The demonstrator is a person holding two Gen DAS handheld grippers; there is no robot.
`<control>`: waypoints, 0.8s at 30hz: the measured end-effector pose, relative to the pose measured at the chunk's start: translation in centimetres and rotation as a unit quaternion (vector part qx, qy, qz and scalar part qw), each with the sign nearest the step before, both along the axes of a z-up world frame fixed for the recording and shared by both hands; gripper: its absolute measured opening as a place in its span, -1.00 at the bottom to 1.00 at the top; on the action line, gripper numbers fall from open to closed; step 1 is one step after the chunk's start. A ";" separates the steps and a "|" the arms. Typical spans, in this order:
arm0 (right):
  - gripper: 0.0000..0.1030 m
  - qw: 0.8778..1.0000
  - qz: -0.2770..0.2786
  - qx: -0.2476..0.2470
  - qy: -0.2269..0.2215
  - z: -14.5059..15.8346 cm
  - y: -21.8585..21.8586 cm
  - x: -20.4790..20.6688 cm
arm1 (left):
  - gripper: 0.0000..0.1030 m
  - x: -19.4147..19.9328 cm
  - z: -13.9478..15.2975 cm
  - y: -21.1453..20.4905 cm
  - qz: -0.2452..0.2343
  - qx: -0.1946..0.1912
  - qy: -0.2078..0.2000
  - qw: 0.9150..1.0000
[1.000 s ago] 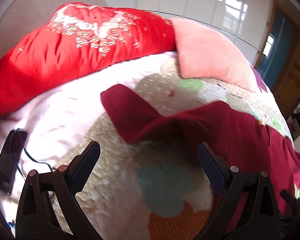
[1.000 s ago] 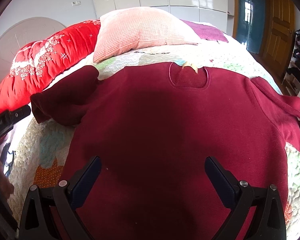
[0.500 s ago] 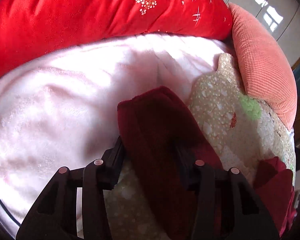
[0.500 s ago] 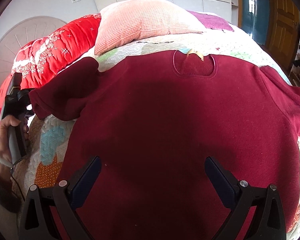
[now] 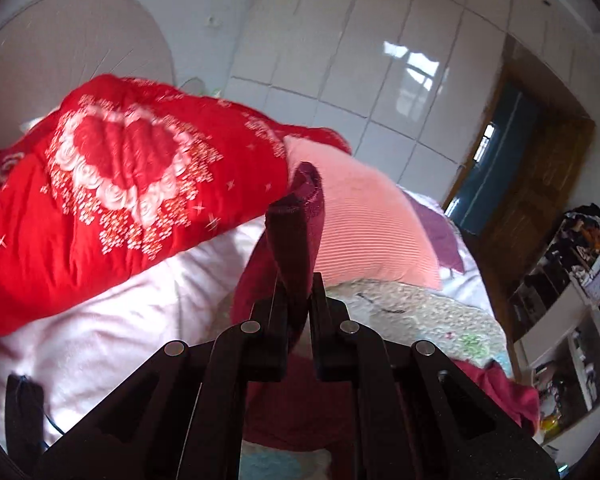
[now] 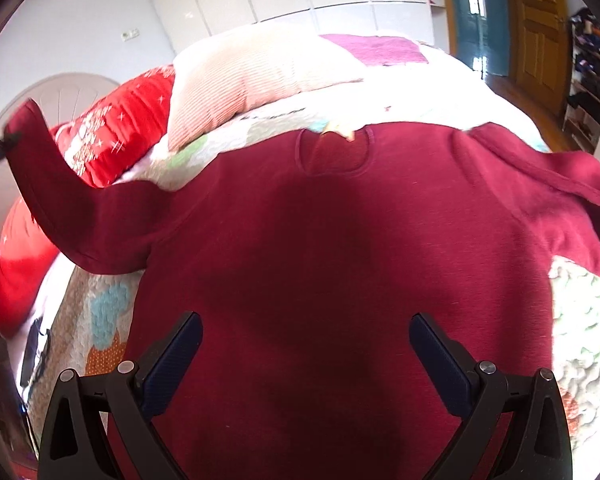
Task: Fold small clothes
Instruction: 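Grasp the sleeve cuff with the left gripper and lift it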
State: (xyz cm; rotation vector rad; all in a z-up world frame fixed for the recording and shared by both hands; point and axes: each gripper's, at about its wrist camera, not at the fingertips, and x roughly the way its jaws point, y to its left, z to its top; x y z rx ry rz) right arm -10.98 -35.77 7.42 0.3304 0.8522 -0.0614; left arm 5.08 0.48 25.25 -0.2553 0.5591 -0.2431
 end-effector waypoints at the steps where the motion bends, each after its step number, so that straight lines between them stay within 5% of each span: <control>1: 1.00 1.000 -0.007 0.000 -0.004 0.3 -0.9 -0.3 | -0.85 -0.8 0.7 -1.7 -0.020 -0.002 -0.008 1.000; 6: 1.00 0.998 -0.053 0.000 -0.018 1.7 -5.6 -1.8 | -0.86 -2.6 -1.3 -11.8 -0.116 -0.006 0.021 0.993; 12: 1.00 0.995 -0.100 -0.010 -0.010 1.9 -10.5 -3.1 | -0.86 -3.6 -12.0 -24.1 -0.188 0.005 0.105 0.976; 16: 1.00 0.992 -0.122 -0.013 -0.006 1.7 -12.4 -3.8 | -0.86 -5.0 -17.5 -30.0 -0.252 0.028 0.148 0.956; 20: 1.00 0.993 -0.121 -0.001 -0.009 1.6 -13.1 -3.2 | -0.85 -5.5 -17.8 -29.9 -0.282 0.029 0.179 0.942; 22: 1.00 0.994 -0.108 0.001 -0.014 1.7 -12.6 -2.2 | -0.75 -6.0 -16.0 -27.3 -0.276 0.022 0.162 0.947; 24: 1.00 0.996 -0.085 0.006 -0.015 1.6 -11.6 -0.8 | -0.41 -6.9 -14.5 -24.3 -0.255 0.044 0.138 0.956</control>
